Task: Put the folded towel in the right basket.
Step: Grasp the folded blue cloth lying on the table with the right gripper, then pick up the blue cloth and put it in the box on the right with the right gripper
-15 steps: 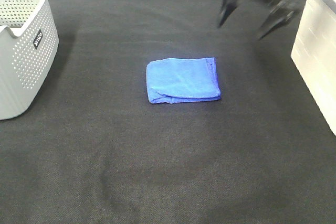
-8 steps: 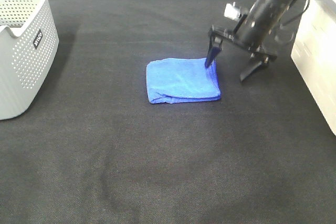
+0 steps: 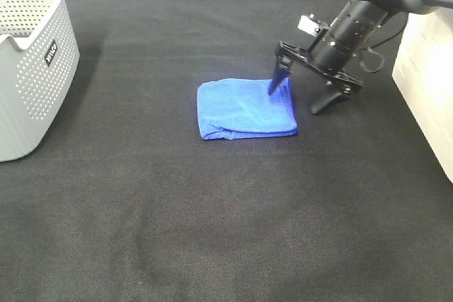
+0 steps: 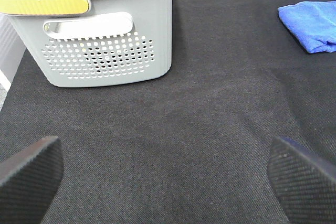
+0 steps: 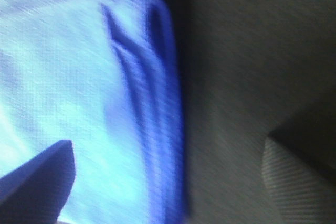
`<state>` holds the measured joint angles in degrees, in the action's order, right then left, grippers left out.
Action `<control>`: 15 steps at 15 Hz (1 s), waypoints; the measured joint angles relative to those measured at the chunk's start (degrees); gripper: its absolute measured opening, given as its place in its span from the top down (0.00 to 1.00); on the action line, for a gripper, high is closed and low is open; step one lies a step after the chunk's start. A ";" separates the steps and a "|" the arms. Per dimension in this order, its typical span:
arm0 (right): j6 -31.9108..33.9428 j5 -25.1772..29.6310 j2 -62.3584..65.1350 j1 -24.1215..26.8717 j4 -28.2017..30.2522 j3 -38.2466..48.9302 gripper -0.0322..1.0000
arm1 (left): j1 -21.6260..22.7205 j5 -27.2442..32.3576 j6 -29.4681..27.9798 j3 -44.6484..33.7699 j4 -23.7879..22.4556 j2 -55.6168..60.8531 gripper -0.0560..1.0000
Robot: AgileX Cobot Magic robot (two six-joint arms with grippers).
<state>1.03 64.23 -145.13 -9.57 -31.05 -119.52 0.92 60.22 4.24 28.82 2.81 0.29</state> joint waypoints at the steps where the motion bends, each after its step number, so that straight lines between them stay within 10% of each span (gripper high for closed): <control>1: -1.03 -0.92 -0.63 -0.69 -1.55 -0.40 0.06 | 0.00 0.00 0.00 0.00 0.00 0.00 0.01; 4: -2.58 -4.70 -2.69 -4.76 -7.05 -1.20 0.16 | 0.00 0.00 0.00 0.00 0.00 0.00 0.01; 9: -4.13 -6.53 -4.13 -5.73 -7.22 -1.20 0.81 | 0.00 0.00 0.00 0.00 0.00 0.00 0.01; 15: -5.44 3.95 -4.47 -5.27 -3.72 -8.88 0.83 | 0.00 0.00 0.00 0.00 0.00 0.00 0.01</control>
<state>-4.41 68.18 -149.60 -14.84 -34.78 -128.40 0.92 60.22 4.24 28.82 2.81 0.29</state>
